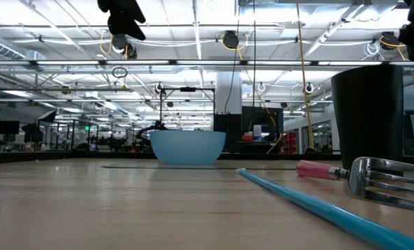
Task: Pick & Place Utensil
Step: Put the yellow spoon into the bowl
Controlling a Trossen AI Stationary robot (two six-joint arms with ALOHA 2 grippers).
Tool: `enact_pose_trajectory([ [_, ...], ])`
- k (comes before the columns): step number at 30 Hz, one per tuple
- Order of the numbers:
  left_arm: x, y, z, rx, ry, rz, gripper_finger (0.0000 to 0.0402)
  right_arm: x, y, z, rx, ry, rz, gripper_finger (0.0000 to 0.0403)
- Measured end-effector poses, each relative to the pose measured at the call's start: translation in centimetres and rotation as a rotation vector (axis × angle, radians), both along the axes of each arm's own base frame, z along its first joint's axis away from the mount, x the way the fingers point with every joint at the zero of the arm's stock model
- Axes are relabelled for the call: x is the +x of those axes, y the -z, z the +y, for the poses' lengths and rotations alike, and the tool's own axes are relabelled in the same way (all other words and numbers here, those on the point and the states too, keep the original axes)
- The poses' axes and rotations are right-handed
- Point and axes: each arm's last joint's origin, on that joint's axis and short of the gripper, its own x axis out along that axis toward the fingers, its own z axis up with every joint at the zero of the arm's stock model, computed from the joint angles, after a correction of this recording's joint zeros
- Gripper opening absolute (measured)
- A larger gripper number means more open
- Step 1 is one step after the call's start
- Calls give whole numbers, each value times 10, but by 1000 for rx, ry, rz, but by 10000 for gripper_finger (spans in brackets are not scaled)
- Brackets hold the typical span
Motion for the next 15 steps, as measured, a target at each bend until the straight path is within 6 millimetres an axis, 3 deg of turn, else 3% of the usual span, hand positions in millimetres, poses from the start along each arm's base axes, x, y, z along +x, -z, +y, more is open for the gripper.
enact_pose_trajectory([
  [6, 0, 0, 0, -7, -7, -2, 273, 5, -1, 5, 25, -83, -60, 75],
  [12, 0, -1, 0, -26, -26, -9, 273, 14, -6, 16, 81, -272, -156, 75],
  [15, 0, -1, 0, -39, -38, -11, 273, 14, -5, 12, 109, -125, -126, 75],
])
